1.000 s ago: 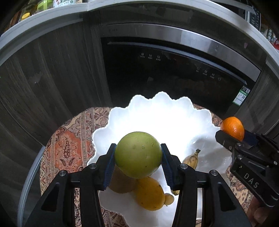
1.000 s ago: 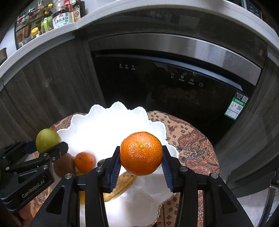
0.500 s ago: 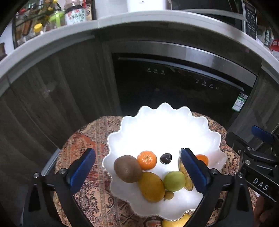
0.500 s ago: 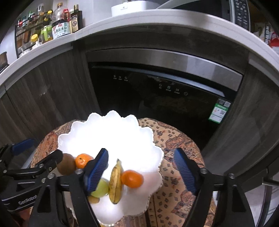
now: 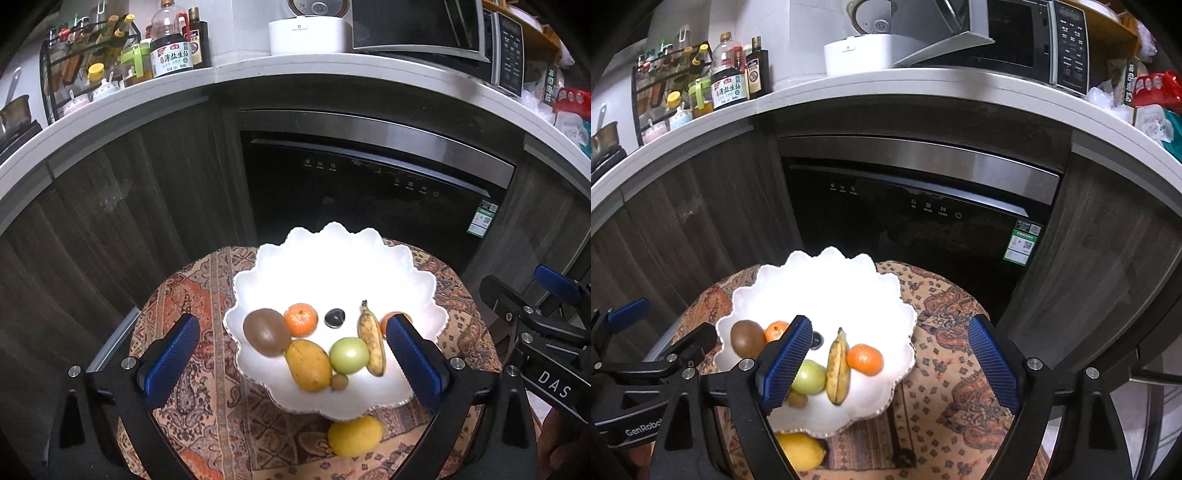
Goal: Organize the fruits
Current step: 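Withdraw both tools toward the yellow lemon and the dark plum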
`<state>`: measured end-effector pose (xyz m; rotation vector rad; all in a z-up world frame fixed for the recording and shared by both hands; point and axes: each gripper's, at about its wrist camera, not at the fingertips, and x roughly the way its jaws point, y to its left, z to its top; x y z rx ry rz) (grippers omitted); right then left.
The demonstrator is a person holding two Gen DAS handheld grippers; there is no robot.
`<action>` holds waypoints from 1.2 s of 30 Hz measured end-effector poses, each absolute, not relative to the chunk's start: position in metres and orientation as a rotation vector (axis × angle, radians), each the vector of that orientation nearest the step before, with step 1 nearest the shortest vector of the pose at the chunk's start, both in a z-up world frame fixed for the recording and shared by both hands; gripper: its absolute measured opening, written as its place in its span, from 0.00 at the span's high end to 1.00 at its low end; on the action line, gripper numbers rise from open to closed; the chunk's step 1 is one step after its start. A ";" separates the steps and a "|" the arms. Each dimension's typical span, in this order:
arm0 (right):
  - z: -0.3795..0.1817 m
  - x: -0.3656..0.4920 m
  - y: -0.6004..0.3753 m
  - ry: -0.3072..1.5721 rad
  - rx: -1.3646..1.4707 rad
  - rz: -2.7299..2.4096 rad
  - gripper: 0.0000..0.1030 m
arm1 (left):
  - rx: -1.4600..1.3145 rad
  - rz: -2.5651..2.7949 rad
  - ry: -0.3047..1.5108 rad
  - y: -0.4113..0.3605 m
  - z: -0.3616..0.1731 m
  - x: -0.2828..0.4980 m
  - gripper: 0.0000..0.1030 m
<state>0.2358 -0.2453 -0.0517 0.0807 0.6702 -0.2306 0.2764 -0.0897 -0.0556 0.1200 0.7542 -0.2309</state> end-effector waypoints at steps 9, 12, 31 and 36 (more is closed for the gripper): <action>-0.055 0.211 -0.253 0.673 0.086 -0.244 0.16 | 0.120 -0.245 0.754 -0.094 -0.059 0.251 0.01; -0.061 0.203 -0.253 0.679 0.078 -0.248 0.16 | 0.114 -0.246 0.758 -0.094 -0.063 0.245 0.01; -0.127 0.170 -0.265 0.765 0.088 -0.276 0.16 | 0.142 -0.254 0.809 -0.105 -0.124 0.212 0.01; -0.147 0.168 -0.267 0.792 0.092 -0.278 0.16 | 0.142 -0.274 0.838 -0.108 -0.143 0.209 0.01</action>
